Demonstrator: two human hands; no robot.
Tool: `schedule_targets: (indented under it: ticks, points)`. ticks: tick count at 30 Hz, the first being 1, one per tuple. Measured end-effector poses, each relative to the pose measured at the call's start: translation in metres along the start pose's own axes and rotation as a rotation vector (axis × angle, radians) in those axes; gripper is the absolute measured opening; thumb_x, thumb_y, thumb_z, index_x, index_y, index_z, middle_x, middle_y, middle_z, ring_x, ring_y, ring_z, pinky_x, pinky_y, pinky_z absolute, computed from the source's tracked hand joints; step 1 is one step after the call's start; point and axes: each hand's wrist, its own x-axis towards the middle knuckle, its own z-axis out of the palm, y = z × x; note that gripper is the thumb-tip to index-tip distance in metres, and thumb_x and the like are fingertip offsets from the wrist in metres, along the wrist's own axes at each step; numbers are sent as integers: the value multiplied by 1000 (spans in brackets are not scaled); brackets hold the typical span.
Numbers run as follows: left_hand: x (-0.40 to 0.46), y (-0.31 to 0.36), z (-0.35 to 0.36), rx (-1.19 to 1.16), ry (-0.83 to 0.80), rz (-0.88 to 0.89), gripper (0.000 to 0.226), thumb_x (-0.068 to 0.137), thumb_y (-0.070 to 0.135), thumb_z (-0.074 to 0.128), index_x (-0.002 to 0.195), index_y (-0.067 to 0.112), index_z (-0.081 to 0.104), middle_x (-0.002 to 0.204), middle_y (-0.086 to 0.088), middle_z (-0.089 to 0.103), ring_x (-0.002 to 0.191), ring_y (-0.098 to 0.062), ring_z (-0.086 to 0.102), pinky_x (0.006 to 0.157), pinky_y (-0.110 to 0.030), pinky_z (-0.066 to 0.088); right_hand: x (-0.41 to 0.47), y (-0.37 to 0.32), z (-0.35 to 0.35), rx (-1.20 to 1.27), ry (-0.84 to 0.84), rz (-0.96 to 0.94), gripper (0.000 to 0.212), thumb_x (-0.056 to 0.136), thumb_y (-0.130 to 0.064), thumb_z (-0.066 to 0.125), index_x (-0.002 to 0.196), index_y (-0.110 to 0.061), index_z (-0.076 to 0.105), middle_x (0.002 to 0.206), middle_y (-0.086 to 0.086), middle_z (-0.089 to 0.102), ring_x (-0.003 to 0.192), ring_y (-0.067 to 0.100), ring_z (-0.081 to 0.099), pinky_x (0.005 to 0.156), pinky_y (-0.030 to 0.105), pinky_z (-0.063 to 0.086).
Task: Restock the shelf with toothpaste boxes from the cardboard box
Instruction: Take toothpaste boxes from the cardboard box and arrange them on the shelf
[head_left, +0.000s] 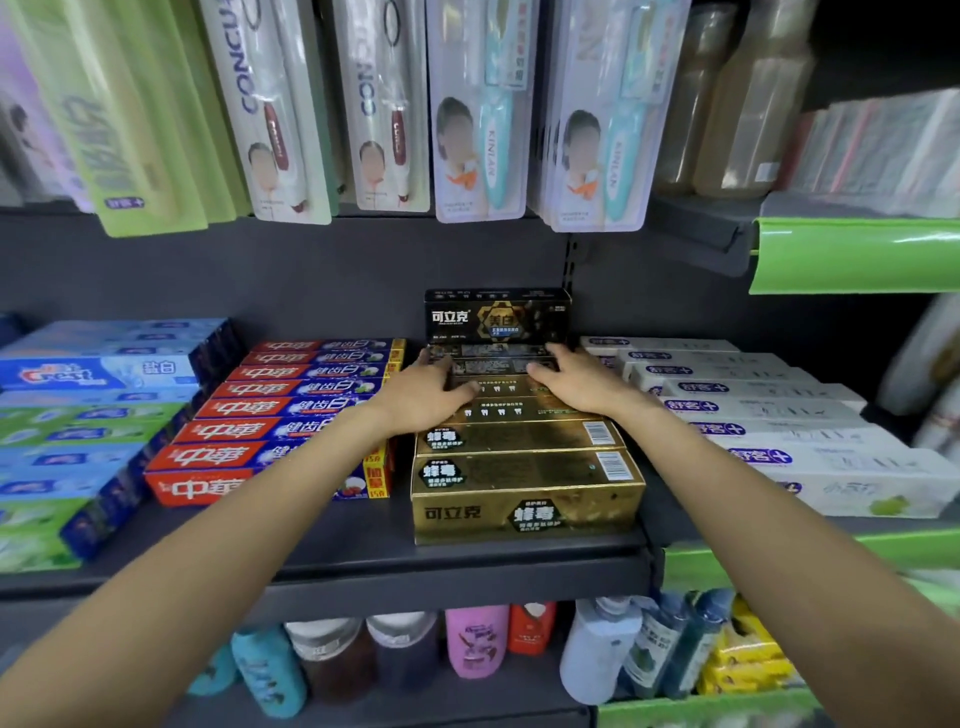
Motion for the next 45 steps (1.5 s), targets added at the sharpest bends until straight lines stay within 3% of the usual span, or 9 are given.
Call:
schedule_targets:
  ticks: [3, 6, 14, 24, 30, 35, 40, 43, 45]
  points:
    - [0, 4, 2, -81, -50, -44, 65, 96, 51, 35, 149, 17, 18, 158, -10, 11, 146, -21, -2, 114, -35, 18, -3, -3, 5, 13, 19, 15, 66, 97, -52, 34, 151, -19, 15, 156, 12, 17, 142, 30, 23, 112, 42, 24]
    - [2, 6, 6, -161, -12, -80, 67, 96, 49, 37, 150, 15, 16, 158, -12, 3, 146, -21, -8, 115, -34, 14, -2, -4, 5, 38, 10, 18, 65, 98, -51, 35, 151, -20, 14, 157, 11, 15, 143, 29, 20, 113, 43, 22]
    - [0, 14, 9, -214, 98, -97, 63, 92, 46, 49, 145, 19, 29, 155, -12, 15, 142, -26, 21, 110, -33, 25, -6, -4, 2, 2, 34, 14, 65, 97, -50, 35, 151, -17, 17, 155, 13, 22, 141, 31, 25, 114, 43, 26]
    - [-1, 15, 10, -205, 81, -85, 61, 94, 46, 46, 146, 17, 28, 157, -10, 13, 145, -23, 10, 113, -33, 19, -8, -6, 1, -5, 28, 34, 64, 98, -50, 33, 151, -17, 15, 156, 13, 18, 142, 31, 22, 114, 43, 24]
    - [-3, 12, 6, -140, 67, -116, 66, 96, 52, 35, 148, 15, 21, 157, -15, 8, 146, -28, 2, 116, -40, 12, -27, -7, -8, 29, 22, -7, 67, 97, -53, 33, 151, -17, 17, 157, 12, 16, 144, 28, 17, 115, 40, 18]
    - [-44, 22, -1, -49, 159, 66, 60, 98, 47, 33, 147, 15, 26, 156, -11, 17, 144, -26, 13, 115, -36, 13, -77, 5, -17, 1, 24, -77, 62, 98, -50, 32, 150, -18, 19, 157, 8, 19, 145, 24, 15, 116, 39, 16]
    - [-84, 28, 7, 2, -83, 8, 84, 84, 69, 35, 151, 23, 11, 159, -9, 1, 146, -26, 1, 117, -39, 4, -112, 10, -6, 0, 1, -99, 69, 95, -57, 33, 150, -18, 20, 155, 12, 24, 141, 28, 26, 114, 42, 24]
    - [-91, 36, 17, -29, -118, -49, 106, 66, 81, 38, 151, 26, 5, 158, -8, -7, 145, -33, -7, 118, -48, 3, -120, 4, 2, 13, -12, -87, 66, 97, -50, 34, 151, -17, 15, 158, 12, 11, 146, 24, 11, 114, 35, 15]
    - [-90, 39, 19, -10, -109, -55, 118, 57, 85, 40, 151, 24, 3, 158, -9, -8, 144, -35, -8, 117, -48, 4, -121, 3, 4, 47, 2, -80, 65, 97, -51, 34, 151, -20, 15, 159, 11, 7, 146, 24, 11, 114, 35, 15]
